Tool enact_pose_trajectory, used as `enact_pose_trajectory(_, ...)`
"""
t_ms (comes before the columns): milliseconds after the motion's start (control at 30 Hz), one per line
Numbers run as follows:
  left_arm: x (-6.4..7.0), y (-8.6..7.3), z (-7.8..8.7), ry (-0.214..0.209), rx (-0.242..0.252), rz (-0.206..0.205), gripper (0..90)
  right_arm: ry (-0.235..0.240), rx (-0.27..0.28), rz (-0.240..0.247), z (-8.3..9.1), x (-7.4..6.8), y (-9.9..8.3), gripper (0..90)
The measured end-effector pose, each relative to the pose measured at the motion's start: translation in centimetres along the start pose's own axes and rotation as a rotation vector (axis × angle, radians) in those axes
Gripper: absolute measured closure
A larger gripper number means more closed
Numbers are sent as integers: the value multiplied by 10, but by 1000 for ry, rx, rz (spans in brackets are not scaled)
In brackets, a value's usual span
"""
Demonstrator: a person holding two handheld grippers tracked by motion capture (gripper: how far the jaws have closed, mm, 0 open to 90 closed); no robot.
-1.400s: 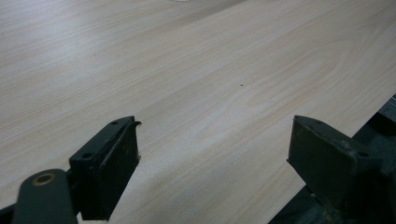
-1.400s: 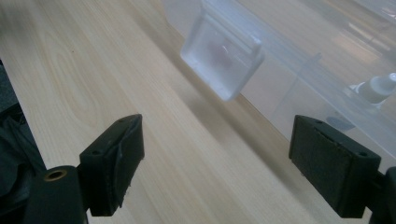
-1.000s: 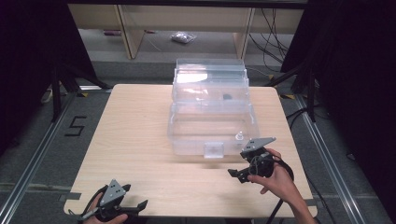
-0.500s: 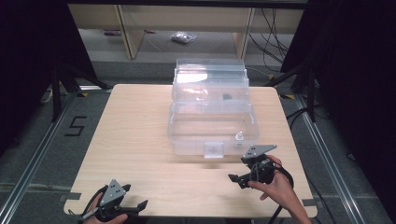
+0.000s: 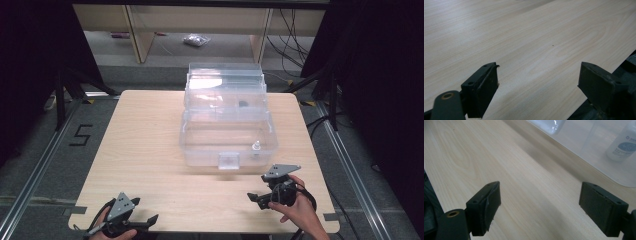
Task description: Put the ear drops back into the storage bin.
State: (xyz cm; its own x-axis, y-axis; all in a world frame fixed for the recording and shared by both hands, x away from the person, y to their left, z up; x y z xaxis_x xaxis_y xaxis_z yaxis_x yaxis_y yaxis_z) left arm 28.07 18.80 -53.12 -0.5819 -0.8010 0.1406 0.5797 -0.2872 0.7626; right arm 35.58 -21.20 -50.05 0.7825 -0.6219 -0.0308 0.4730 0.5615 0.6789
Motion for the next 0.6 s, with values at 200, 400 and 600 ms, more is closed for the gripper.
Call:
enact_pose_trajectory(200,-1,0,0,15,1,6,155,-17,14,-29,-1,-1,-7,185)
enact_pose_trajectory(400,1,0,0,5,9,14,155,-20,-24,-29,-1,-4,-15,185)
enact_pose_trajectory(600,0,0,0,14,6,12,155,-36,-16,-13,-1,-6,-21,179)
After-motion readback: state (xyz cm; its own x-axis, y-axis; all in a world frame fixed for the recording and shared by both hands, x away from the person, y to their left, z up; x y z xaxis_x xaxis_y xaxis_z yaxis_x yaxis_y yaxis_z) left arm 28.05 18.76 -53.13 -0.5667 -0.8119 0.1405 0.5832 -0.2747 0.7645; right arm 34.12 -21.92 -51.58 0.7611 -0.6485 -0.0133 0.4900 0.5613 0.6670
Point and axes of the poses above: each handheld gripper's, and its own axes: z roughly backward along the jaws, y roughly out of its top, x roughly to its right, the point moved 5 cm from there along -z, roughly forward along the jaws, and after that the axes turned 4 degrees about z, right-handed, at the moved point
